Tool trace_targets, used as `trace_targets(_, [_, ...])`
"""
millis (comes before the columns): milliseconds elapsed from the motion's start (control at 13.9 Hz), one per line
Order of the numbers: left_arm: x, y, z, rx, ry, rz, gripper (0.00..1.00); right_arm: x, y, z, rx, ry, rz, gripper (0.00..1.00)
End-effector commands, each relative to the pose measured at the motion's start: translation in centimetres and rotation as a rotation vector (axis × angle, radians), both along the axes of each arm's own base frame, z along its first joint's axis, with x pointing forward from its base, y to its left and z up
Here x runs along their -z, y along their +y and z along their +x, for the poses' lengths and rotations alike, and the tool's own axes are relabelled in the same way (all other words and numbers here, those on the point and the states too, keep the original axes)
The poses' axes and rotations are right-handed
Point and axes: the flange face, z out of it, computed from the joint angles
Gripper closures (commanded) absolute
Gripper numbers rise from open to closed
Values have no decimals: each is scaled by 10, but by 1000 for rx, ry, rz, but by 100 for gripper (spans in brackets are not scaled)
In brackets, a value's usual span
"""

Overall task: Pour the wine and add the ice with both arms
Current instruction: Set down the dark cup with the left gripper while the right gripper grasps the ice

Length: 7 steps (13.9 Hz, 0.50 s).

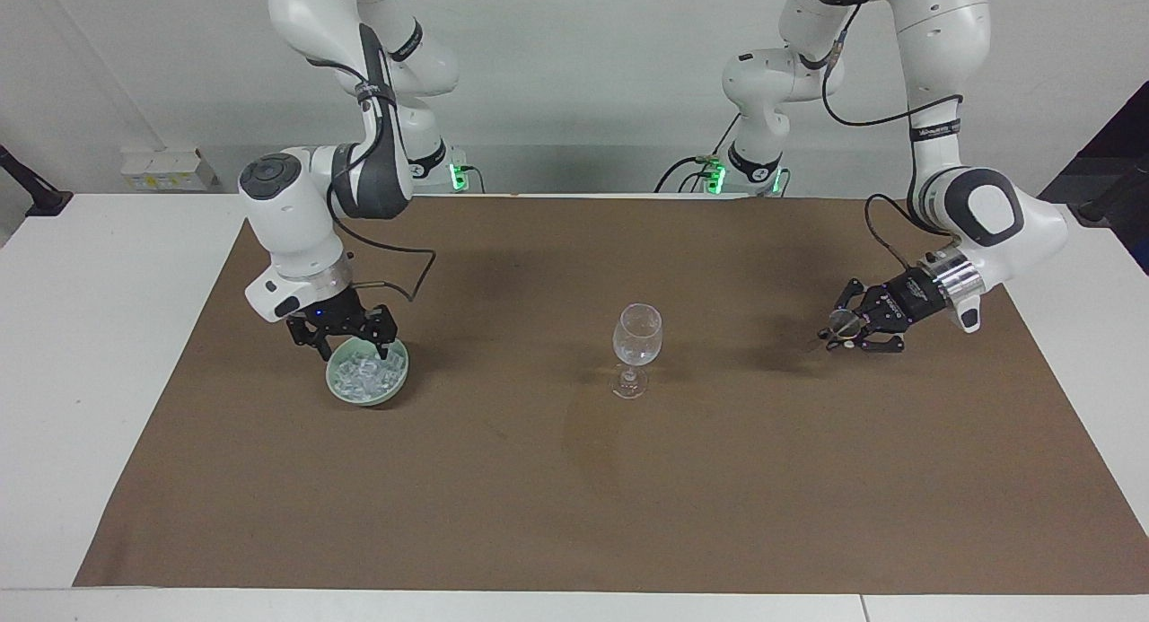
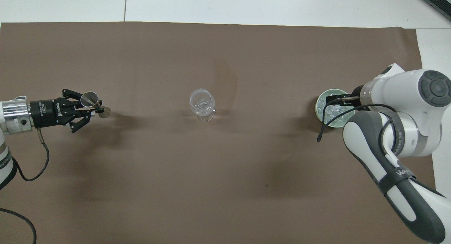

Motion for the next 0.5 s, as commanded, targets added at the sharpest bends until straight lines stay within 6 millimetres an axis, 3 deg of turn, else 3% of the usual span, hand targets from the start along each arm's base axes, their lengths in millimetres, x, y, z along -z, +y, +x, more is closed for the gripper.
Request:
trace_targets(0, [20,16,-7,-31,-18,-60,100,16,-2,-2,-24,-28,-8,5])
trace_targets(430, [56,37,-22,-7,-76,-88,100,28,-3,-4,-18,-14,-12,15])
